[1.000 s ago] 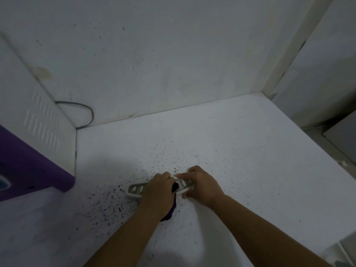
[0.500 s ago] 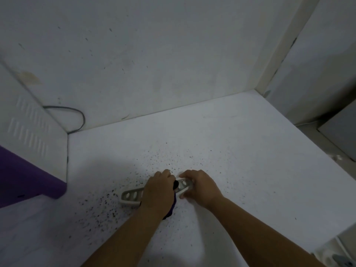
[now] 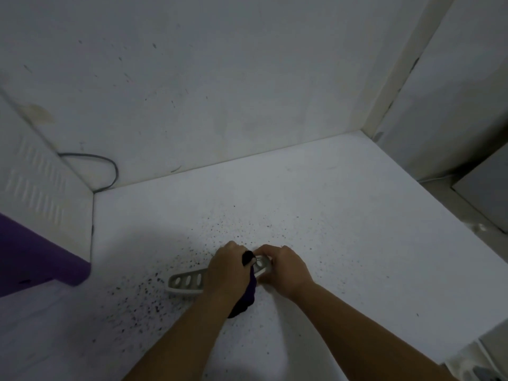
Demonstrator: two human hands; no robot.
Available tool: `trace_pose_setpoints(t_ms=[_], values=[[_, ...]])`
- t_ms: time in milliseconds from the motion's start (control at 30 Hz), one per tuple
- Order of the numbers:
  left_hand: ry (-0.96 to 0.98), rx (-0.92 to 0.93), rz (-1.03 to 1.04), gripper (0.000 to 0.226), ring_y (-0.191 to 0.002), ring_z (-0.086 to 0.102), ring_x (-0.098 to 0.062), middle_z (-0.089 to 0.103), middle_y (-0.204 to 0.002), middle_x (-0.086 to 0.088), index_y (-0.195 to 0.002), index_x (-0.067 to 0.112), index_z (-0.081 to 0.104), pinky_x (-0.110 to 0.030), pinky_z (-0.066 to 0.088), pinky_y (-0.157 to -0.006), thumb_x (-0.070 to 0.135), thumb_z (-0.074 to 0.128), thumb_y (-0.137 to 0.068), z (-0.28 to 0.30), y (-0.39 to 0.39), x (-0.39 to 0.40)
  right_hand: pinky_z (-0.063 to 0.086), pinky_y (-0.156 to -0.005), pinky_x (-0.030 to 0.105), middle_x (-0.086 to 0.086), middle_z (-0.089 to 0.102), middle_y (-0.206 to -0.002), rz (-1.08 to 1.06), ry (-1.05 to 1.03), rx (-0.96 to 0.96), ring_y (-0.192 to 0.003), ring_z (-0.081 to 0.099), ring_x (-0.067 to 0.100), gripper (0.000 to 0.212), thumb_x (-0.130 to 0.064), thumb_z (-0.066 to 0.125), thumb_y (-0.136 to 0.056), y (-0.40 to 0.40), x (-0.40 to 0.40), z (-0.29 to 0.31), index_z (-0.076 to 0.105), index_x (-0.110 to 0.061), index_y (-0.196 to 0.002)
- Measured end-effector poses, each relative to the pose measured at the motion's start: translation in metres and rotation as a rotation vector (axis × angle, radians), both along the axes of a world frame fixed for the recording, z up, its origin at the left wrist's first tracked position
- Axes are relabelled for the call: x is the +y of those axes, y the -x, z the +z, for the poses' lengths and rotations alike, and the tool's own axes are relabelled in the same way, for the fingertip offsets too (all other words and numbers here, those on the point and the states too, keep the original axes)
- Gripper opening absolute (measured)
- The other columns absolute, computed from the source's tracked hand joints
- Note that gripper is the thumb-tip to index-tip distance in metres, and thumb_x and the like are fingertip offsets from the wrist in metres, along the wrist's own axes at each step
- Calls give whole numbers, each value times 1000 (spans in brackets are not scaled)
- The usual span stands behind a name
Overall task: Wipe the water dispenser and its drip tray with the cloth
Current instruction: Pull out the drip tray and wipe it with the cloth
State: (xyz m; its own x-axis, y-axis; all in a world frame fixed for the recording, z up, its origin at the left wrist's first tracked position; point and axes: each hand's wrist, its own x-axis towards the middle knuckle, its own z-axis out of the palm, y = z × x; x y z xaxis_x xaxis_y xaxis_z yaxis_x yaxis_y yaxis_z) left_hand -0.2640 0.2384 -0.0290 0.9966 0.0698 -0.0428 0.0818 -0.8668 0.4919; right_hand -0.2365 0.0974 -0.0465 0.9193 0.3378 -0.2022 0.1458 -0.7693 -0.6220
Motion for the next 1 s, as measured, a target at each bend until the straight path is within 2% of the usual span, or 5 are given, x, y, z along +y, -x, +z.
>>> trace_pose_setpoints(t_ms=[267, 533, 833, 933, 1000], values=[[-150, -6, -181, 20, -81, 42, -10, 56, -99, -1, -105, 15, 61, -18, 32, -70, 24, 45, -97, -5, 4, -5, 42, -83, 24, 1, 64, -112, -17, 101, -36, -100, 57, 17, 54, -31, 78, -70, 1, 1, 0, 58, -38, -120], [173, 87, 63, 28, -73, 52, -14, 63, -85, -7, -84, 6, 65, -23, 36, -65, 31, 55, -93, 7, -14, -6, 55, -75, 35, 2, 70, -95, -20, -81, -13, -86, 63, 19, 33, -16, 75, -74, -1, -1, -8, 65, -23, -105], [16, 302, -111, 29, -75, 59, -18, 66, -86, -6, -85, 11, 64, -27, 45, -67, 38, 56, -91, 14, -12, 1, 47, -72, 16, -7, 51, -97, -91, -90, 63, -84, 56, 9, 48, -26, 85, -63, -1, -3, -8, 67, -33, -107], [250, 328, 7, 27, -74, 60, -15, 65, -82, -3, -79, 11, 63, -27, 46, -65, 36, 59, -89, 20, -12, 9, 51, -81, 26, -3, 58, -103, -69, -66, 135, -91, 58, 13, 47, -21, 82, -66, -4, -3, 1, 67, -34, -109], [520, 308, 171, 21, -88, 63, -17, 68, -96, -3, -94, 13, 68, -32, 54, -80, 32, 62, -89, 22, -13, 15, 46, -81, 28, 0, 52, -107, -12, 69, 81, -97, 51, 16, 46, -17, 73, -74, -7, -5, 11, 65, -38, -114]])
